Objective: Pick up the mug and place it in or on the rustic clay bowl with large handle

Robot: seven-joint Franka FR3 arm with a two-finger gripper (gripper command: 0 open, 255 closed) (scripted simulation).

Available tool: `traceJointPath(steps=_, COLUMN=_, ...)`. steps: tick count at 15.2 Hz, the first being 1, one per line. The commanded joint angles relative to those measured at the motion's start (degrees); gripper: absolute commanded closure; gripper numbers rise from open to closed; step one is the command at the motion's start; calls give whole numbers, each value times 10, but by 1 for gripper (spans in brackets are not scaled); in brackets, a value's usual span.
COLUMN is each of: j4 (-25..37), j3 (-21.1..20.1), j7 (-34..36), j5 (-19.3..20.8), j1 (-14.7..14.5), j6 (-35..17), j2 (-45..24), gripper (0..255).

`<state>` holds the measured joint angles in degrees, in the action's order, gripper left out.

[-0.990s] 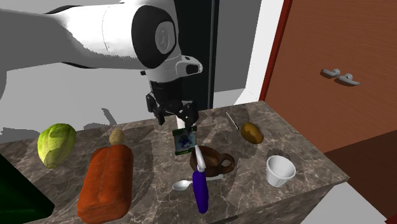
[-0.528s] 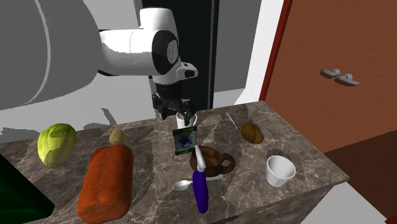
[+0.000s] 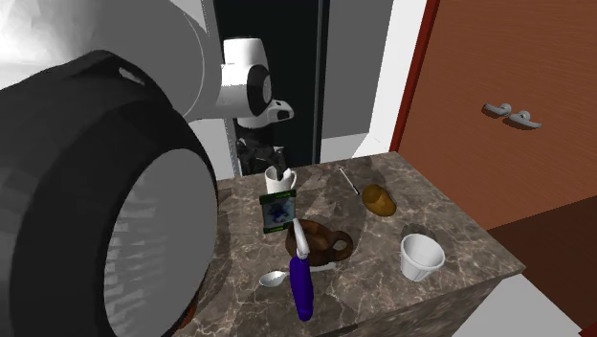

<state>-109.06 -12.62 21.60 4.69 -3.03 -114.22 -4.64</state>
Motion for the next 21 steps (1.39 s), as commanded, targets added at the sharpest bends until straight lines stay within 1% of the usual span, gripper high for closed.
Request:
traceJointPath(steps=1, j4=43, j3=-3, j7=14, j5=13, j1=-7, j6=-6, j2=-50, gripper=0)
traceJointPath(steps=6, j4=160, j3=-4, j7=40, j5=41, j1=-28, j6=-2, j2=-167, gripper=0)
traceJointPath(steps=10, j4=277, j3=1, j7=52, j5=60, j1=-50, j6=17, j2=-266, gripper=0)
traceJointPath(steps=17, j4=250, j3=5, j7=56, j5=65, j1=-49, j6=-26, j2=-284, gripper=0)
traceJointPath(steps=21, j4=249, j3=5, j7=56, j5=65, j1=-49, j6=-30, j2=-285, gripper=0)
